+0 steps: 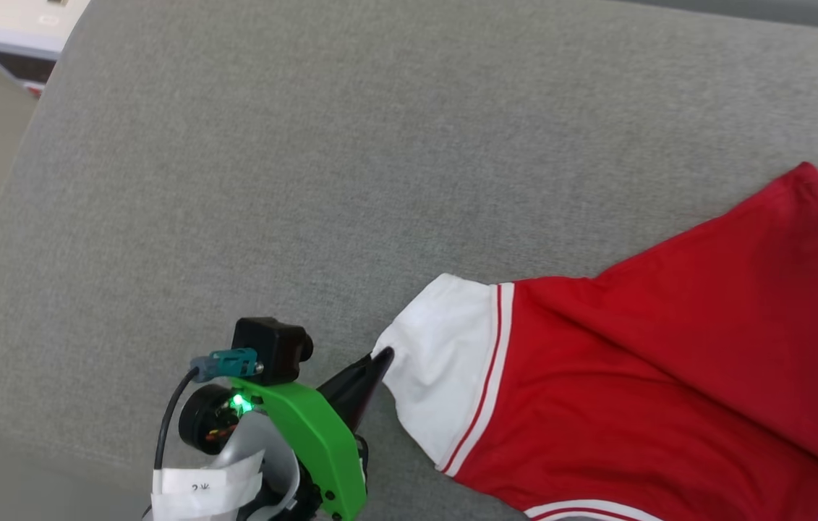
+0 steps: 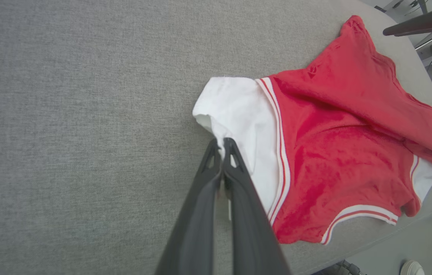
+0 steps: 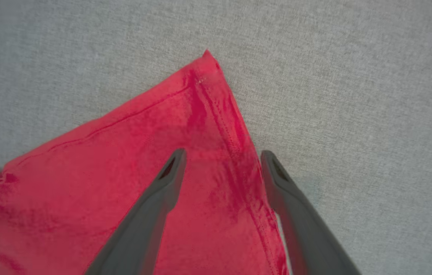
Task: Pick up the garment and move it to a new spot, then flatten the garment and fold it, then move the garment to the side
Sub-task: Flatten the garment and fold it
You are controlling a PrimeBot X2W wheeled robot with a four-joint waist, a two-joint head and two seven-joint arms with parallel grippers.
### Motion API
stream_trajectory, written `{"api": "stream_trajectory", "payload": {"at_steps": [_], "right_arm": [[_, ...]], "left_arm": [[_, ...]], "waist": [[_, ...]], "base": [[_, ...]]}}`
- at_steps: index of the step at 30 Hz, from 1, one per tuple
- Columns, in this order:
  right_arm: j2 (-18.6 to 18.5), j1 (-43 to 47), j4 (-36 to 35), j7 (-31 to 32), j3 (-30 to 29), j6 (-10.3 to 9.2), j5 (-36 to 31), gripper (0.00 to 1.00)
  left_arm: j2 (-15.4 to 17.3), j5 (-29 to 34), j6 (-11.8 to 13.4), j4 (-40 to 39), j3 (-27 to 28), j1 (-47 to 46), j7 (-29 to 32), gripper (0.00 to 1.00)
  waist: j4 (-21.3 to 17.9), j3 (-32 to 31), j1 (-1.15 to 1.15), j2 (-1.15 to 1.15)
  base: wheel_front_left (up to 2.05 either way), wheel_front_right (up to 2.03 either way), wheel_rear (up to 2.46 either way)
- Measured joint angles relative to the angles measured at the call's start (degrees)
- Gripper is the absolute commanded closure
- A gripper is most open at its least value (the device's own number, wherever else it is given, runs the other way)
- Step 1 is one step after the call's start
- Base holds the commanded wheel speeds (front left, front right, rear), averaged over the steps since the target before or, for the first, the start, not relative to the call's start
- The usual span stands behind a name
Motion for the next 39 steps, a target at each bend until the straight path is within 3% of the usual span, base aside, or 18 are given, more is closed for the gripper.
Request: {"api": "stream_trajectory", "payload": {"at_steps": [8,17,18,19,21,27,39], "right_arm": [[-1.48,-2.53,5.75,-2.0,1.48,0.0,-1.51,0.0],[-5.04,-4.12,6.58,-1.52,5.0,0.0,-0.36,0.0],[-5.41,-3.98,6.62,-1.08,5.33,0.0,-0.08,0.08],[-5.69,-3.97,6.61,-0.73,5.7,0.0,0.19,0.5],[-6.04,-3.95,6.58,-0.68,6.04,0.0,0.56,1.0],[-5.68,-3.75,7.27,-4.43,7.38,0.0,1.32,1.0],[-3.96,-1.97,10.85,-19.68,9.47,0.0,4.74,1.0]], "left_arm": [[-1.48,0.29,-0.6,0.03,-0.86,-1.48,-0.78,1.0],[-2.77,0.32,-1.43,1.09,-1.78,-2.28,-1.7,1.0],[-2.82,0.32,-1.45,1.32,-1.76,-2.47,-1.76,1.0],[-2.82,0.32,-1.47,1.53,-1.74,-2.58,-1.78,1.0],[-2.85,0.32,-1.51,1.91,-1.77,-2.63,-2.02,1.0],[-2.96,0.26,-1.51,2.49,-1.43,-2.68,-2.36,1.0],[-1.91,0.64,0.05,2.63,1.53,-2.7,-4.86,1.0]], "waist": [[3.52,4.04,0.0,0.0],[6.07,6.84,0.0,0.0],[6.29,6.98,0.0,0.0],[6.49,7.07,0.0,0.0],[6.74,7.12,0.0,0.0],[6.67,5.92,0.0,0.0],[4.22,-0.63,0.0,0.0]], "base": [[0.0,0.0,0.0],[0.0,0.0,0.0],[0.0,0.0,0.0],[0.0,0.0,0.0],[0.0,0.0,0.0],[0.0,0.0,0.0],[0.0,0.0,0.0]]}}
